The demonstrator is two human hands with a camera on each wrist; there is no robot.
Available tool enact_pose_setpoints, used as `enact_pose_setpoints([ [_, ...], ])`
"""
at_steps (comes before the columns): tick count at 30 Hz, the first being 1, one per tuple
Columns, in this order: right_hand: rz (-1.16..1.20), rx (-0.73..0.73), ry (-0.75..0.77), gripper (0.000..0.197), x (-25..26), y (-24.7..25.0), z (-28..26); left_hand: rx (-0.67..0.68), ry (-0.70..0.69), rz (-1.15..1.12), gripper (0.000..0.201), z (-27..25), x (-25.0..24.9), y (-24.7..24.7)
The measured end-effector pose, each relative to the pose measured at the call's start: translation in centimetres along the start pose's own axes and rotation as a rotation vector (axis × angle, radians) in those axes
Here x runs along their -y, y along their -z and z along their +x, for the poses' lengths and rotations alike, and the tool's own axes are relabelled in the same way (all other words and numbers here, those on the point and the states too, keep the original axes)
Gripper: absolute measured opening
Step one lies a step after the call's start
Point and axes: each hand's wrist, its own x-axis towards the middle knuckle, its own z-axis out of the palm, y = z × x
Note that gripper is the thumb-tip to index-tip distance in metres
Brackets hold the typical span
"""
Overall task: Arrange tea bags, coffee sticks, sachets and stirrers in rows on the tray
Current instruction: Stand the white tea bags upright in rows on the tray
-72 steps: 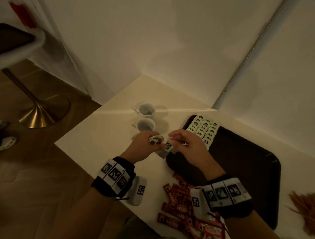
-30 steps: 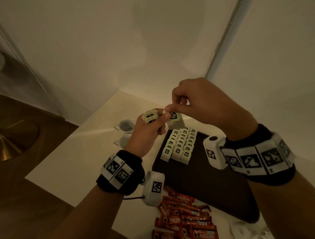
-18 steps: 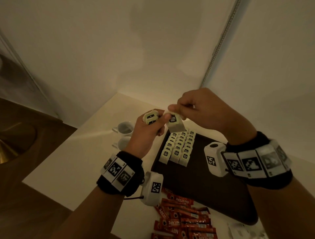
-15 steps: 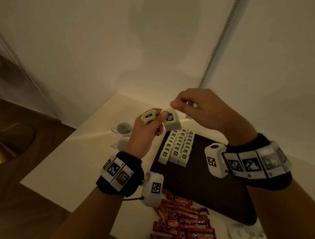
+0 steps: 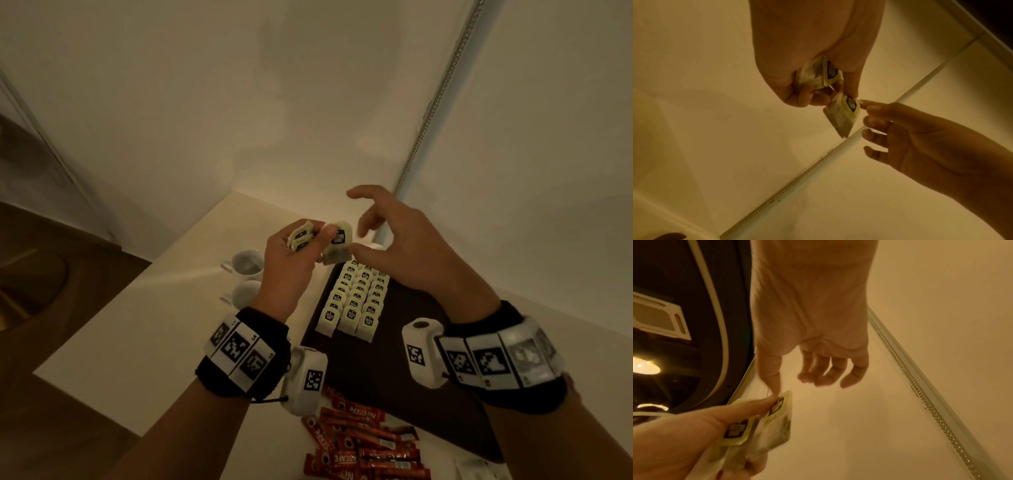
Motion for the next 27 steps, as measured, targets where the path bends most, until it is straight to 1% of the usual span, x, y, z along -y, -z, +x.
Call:
enact_pose_setpoints([
  [2, 0.005, -0.066, 0.0, 0.051, -0.3, -0.2, 0.0, -0.004, 0.017, 0.002, 0.013, 0.1, 0.0, 0.1],
  [6, -0.102, -0.039, 0.019, 0.048, -0.4, -0.6, 0.6, 0.058, 0.015, 0.005, 0.012, 0.1, 0.1, 0.3],
  [7, -0.08, -0.035, 0.013, 0.042, -0.2, -0.6, 0.9, 0.066, 0.017, 0.005, 0.012, 0.1, 0.1, 0.3],
  [8, -0.056, -0.027, 0.003, 0.032, -0.1, -0.5, 1.3, 0.063, 0.03, -0.002, 0.01, 0.0, 0.1, 0.2],
  [10, -0.044, -0.031, -0.005, 0.013, 0.3, -0.4, 1.9, 0.071, 0.076, -0.055, 0.001, -0.1, 0.4, 0.2],
  [11, -0.032, -0.047, -0.01, 0.009, 0.4, -0.3, 2.1, 0.083, 0.108, -0.092, 0.009, -0.2, 0.7, 0.3],
  [13, 0.013, -0.09, -0.042, 0.007, 0.5, -0.4, 2.4, 0.141, 0.175, -0.154, 0.026, -0.6, 1.3, 0.4],
  [14, 0.034, -0.111, -0.061, 0.007, 0.5, -0.4, 2.6, 0.171, 0.208, -0.178, 0.028, -0.8, 1.5, 0.4],
  [16, 0.061, -0.142, -0.097, 0.006, 0.4, -0.7, 2.7, 0.21, 0.254, -0.223, 0.017, -1.3, 1.8, 0.4],
  [17, 0.069, -0.151, -0.113, 0.006, 0.3, -0.9, 2.8, 0.204, 0.276, -0.257, 0.012, -1.4, 2.0, 0.3],
  [20, 0.116, -0.156, -0.164, 0.006, -0.2, -1.4, 2.9, 0.159, 0.346, -0.361, 0.009, -1.6, 2.3, 0.3],
  [22, 0.159, -0.138, -0.189, 0.006, -0.6, -1.7, 2.7, 0.161, 0.366, -0.35, 0.017, -1.7, 2.7, 0.4],
  [23, 0.18, -0.13, -0.196, 0.005, -0.9, -1.7, 2.5, 0.163, 0.378, -0.327, 0.014, -1.7, 3.1, 0.6],
  [24, 0.195, -0.126, -0.205, 0.005, -1.3, -1.8, 2.3, 0.158, 0.399, -0.316, 0.007, -1.7, 3.3, 0.9],
  [25, 0.208, -0.122, -0.217, 0.005, -1.8, -2.0, 1.9, 0.134, 0.425, -0.302, 0.01, -1.6, 3.8, 1.4],
  [27, 0.211, -0.098, -0.261, 0.005, -3.4, -2.6, 1.1, 0.046, 0.513, -0.327, 0.025, -1.3, 4.6, 2.6],
])
